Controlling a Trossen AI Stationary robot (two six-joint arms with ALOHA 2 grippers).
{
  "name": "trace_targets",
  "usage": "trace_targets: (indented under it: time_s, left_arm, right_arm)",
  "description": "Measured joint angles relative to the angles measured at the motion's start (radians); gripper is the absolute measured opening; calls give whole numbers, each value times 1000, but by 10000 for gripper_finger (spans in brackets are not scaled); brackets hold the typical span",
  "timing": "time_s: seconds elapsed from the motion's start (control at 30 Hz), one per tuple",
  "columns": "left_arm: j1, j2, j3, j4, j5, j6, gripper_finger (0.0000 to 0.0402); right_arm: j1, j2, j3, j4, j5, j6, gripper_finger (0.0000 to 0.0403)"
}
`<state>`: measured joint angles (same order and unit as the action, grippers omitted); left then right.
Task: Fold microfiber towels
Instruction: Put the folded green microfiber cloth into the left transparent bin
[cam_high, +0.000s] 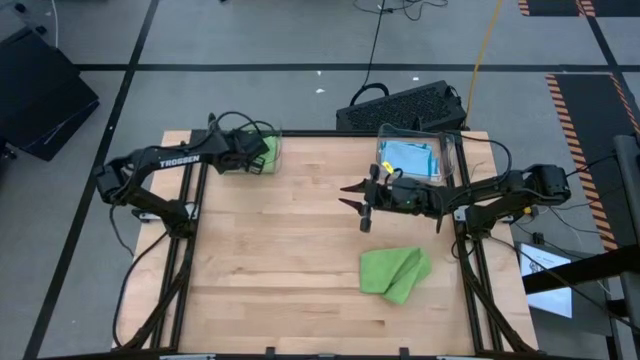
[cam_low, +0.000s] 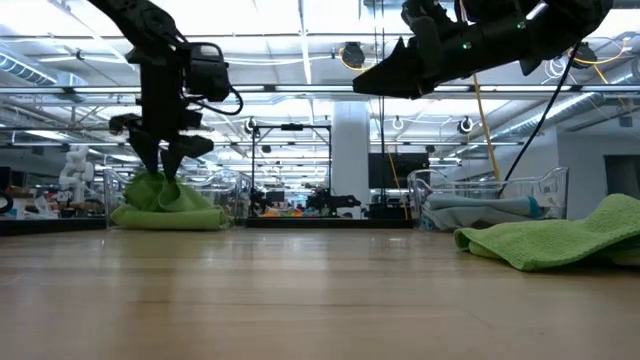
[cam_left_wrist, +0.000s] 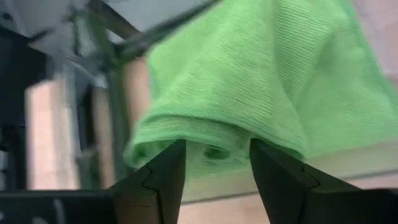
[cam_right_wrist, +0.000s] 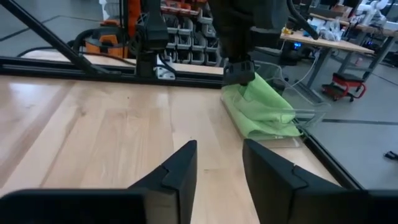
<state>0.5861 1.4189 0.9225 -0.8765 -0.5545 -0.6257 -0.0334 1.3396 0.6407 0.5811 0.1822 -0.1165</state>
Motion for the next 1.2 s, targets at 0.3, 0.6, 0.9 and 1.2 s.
trace_targets:
  time_s: [0.3,0.6,0.9,1.2]
  left_arm:
    - [-19,1,-35,126,52,-67,116]
    - [-3,1,-81,198,57,-121,160]
    - [-4,1,-81,189,86,-185,234]
    - [-23,1,-81,165,76,-278,244]
  right_arm:
    - [0,0,0,-33,-3,-27,102]
    - [0,0,0,-49,-55,-66,93]
    - [0,0,0,-52,-57,-105,92]
    - [0,0,0,-62,-136,-108,92]
